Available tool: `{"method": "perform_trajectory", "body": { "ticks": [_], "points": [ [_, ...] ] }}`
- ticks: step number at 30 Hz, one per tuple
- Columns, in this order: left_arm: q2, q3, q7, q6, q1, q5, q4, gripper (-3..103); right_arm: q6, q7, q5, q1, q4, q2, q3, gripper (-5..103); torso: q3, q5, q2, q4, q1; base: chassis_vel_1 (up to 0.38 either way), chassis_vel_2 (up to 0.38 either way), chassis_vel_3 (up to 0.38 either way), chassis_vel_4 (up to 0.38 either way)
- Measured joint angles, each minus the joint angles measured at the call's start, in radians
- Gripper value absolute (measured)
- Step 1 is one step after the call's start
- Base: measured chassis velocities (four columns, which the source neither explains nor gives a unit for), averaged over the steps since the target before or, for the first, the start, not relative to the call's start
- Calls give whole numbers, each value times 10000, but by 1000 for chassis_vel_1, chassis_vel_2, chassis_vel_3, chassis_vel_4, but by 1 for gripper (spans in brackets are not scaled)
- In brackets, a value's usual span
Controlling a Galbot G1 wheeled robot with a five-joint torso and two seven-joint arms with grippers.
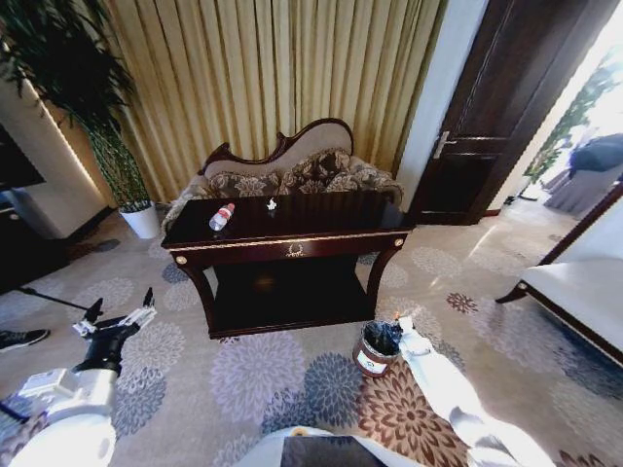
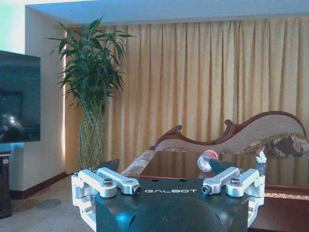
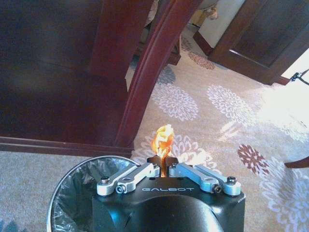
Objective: Move to the front of the table and place the trash on the table into the trash bin.
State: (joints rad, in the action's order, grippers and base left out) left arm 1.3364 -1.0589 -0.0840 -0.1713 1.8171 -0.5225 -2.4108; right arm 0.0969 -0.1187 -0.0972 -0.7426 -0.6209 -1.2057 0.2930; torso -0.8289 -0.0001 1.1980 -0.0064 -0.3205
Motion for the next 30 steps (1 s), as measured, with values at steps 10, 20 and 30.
{"method": "perform_trajectory", "body": {
  "ticks": [10,20,30],
  "points": [
    [-24,-358,-6,3,224,-217,-91,100,-66,0,925,391,751,-610,126,8,0,1,0,0,0,0,0,0,0],
    [-10,-452,6,19,304,-287,-144,100,-58,0,1010,826,1119,-555,131,41,0,0,-1,-1,-1,0,0,0,0],
    [-4,-433,11,25,307,-284,-199,100,-38,0,991,878,1144,-381,138,79,0,1,0,-1,-1,0,0,0,0]
  ]
}}
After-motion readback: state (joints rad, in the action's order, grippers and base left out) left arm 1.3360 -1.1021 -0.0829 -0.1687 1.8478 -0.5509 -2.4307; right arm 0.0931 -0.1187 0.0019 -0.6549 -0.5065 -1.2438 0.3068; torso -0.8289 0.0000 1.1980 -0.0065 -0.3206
